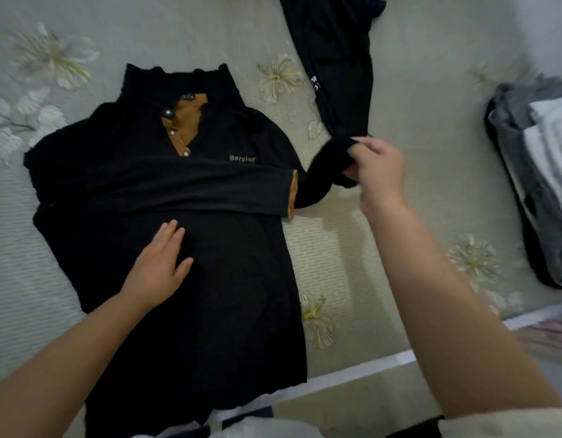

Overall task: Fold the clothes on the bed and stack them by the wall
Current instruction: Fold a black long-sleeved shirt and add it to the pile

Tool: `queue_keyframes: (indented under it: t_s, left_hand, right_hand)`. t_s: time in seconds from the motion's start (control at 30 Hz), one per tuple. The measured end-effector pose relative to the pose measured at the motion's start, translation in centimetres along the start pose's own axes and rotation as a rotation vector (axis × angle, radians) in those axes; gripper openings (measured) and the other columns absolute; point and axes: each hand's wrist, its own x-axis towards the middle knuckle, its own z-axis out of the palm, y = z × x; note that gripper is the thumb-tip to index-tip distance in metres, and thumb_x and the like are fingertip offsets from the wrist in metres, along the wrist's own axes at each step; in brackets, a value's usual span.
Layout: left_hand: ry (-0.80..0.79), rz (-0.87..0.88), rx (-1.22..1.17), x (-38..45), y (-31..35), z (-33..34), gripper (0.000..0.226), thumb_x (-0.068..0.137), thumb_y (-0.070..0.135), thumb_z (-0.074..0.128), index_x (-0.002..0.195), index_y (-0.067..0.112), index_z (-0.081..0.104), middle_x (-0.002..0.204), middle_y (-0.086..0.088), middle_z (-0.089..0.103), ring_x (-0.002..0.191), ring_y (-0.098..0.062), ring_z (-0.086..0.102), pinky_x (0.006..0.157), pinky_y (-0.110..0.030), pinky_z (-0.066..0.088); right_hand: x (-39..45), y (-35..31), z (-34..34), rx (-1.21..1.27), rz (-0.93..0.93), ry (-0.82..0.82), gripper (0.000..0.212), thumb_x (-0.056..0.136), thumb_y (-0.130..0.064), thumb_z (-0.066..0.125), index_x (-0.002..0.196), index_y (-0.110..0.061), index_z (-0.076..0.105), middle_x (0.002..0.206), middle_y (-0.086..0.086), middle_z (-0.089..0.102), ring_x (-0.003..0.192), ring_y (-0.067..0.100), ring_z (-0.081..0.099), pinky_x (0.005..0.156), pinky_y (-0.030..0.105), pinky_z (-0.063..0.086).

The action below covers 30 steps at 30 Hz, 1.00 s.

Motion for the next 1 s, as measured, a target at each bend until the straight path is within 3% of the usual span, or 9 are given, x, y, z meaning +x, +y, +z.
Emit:
queue_keyframes:
  t_s: [0.07, 0.13, 0.27, 0.57, 0.7, 0.8, 0.87, 0.93, 1.0]
  left_hand:
    - [0.174, -0.083, -0.125, -1.3, -1.6, -1.8, 0.057, 0.093, 0.019, 0.049, 0.142, 0.001, 0.026, 0.153, -0.01, 0.016, 0.142, -0.02, 0.01, 0.113, -0.033, 0.013]
    - [0.263, -0.186, -0.149, -2.7, -4.0, -3.3, 0.052, 0.092, 0.011, 0.051, 0.137, -0.005, 0.033, 0.149, -0.017, 0.026, 0.14, -0.027, 0.018, 0.113, -0.035, 0.015]
    - [0.327, -0.372, -0.191, -5.0, -8.3, -5.0, 0.047, 0.092, 0.007, 0.049, 0.134, -0.009, 0.036, 0.14, -0.025, 0.037, 0.132, -0.035, 0.032, 0.109, -0.042, 0.024]
    - [0.293, -0.396, -0.478, -0.4, -8.6, -3.6, 0.069, 0.084, 0.027, 0.063, 0.14, 0.005, 0.031, 0.137, -0.016, 0.044, 0.12, -0.026, 0.048, 0.098, -0.035, 0.04]
    - [0.372, -0.416, -0.574, 4.9, -7.1, -4.2, 0.092, 0.074, 0.036, 0.073, 0.145, 0.011, 0.02, 0.141, -0.013, 0.039, 0.121, -0.026, 0.047, 0.099, -0.032, 0.039]
    - [0.384, -0.437, -0.638, 8.0, -6.6, -5.6, 0.057, 0.079, 0.017, 0.069, 0.131, 0.014, 0.046, 0.12, -0.01, 0.056, 0.109, -0.025, 0.055, 0.09, -0.025, 0.041]
    - [0.373, -0.347, -0.715, 8.7, -6.1, -6.8, 0.025, 0.082, -0.002, 0.058, 0.092, 0.02, 0.062, 0.087, -0.002, 0.061, 0.079, -0.016, 0.059, 0.066, -0.011, 0.046]
    - [0.404, -0.232, -0.797, 8.0, -6.8, -8.1, 0.041, 0.077, -0.019, 0.045, 0.067, 0.02, 0.054, 0.069, 0.004, 0.051, 0.057, -0.001, 0.051, 0.046, -0.003, 0.035]
    - [0.284, -0.082, -0.841, 6.0, -8.5, -9.7, 0.05, 0.071, -0.031, 0.036, 0.06, 0.016, 0.05, 0.08, 0.004, 0.052, 0.063, 0.009, 0.054, 0.055, -0.001, 0.036]
  right_hand:
    - [-2.5, -1.0, 5.1, 0.008, -0.137, -0.168, 0.02, 0.08, 0.006, 0.055, 0.081, -0.009, 0.068, 0.072, 0.0, 0.063, 0.069, 0.01, 0.057, 0.071, 0.024, 0.051]
    - [-6.2, -0.2, 9.8, -0.111, -0.252, -0.488, 0.026, 0.08, 0.009, 0.055, 0.102, 0.002, 0.067, 0.088, 0.01, 0.067, 0.078, 0.01, 0.059, 0.078, 0.013, 0.045]
    - [-10.5, 5.4, 13.9, -0.566, -0.384, -0.957, 0.036, 0.086, -0.001, 0.052, 0.12, -0.005, 0.06, 0.127, 0.011, 0.058, 0.119, 0.02, 0.051, 0.099, 0.016, 0.032]
    - [-4.7, 11.5, 11.5, -1.036, -0.522, -0.426, 0.055, 0.082, -0.019, 0.064, 0.133, -0.008, 0.046, 0.136, 0.012, 0.047, 0.129, 0.028, 0.038, 0.108, 0.037, 0.026]
    - [-0.6, 11.4, 12.9, -1.294, -0.425, -0.496, 0.079, 0.082, -0.041, 0.06, 0.146, -0.023, 0.019, 0.154, 0.003, 0.018, 0.143, 0.022, 0.007, 0.113, 0.051, 0.003]
    - [0.7, 11.5, 13.6, -1.312, -0.529, -0.537, 0.046, 0.087, -0.022, 0.055, 0.132, -0.019, 0.047, 0.134, 0.005, 0.05, 0.134, 0.021, 0.032, 0.112, 0.054, 0.0]
    - [0.3, 11.0, 13.1, -1.185, -0.707, -0.478, 0.025, 0.08, -0.001, 0.059, 0.102, -0.008, 0.069, 0.101, 0.012, 0.067, 0.108, 0.028, 0.058, 0.109, 0.059, 0.012]
    - [-0.2, 10.9, 11.6, -1.019, -0.946, -0.419, 0.017, 0.068, 0.007, 0.062, 0.078, -0.001, 0.072, 0.078, 0.015, 0.07, 0.085, 0.032, 0.068, 0.098, 0.062, 0.028]
    - [-0.8, 11.5, 9.4, -1.002, -1.082, -0.492, 0.014, 0.065, 0.005, 0.064, 0.072, -0.002, 0.072, 0.078, 0.014, 0.071, 0.084, 0.035, 0.069, 0.101, 0.055, 0.026]
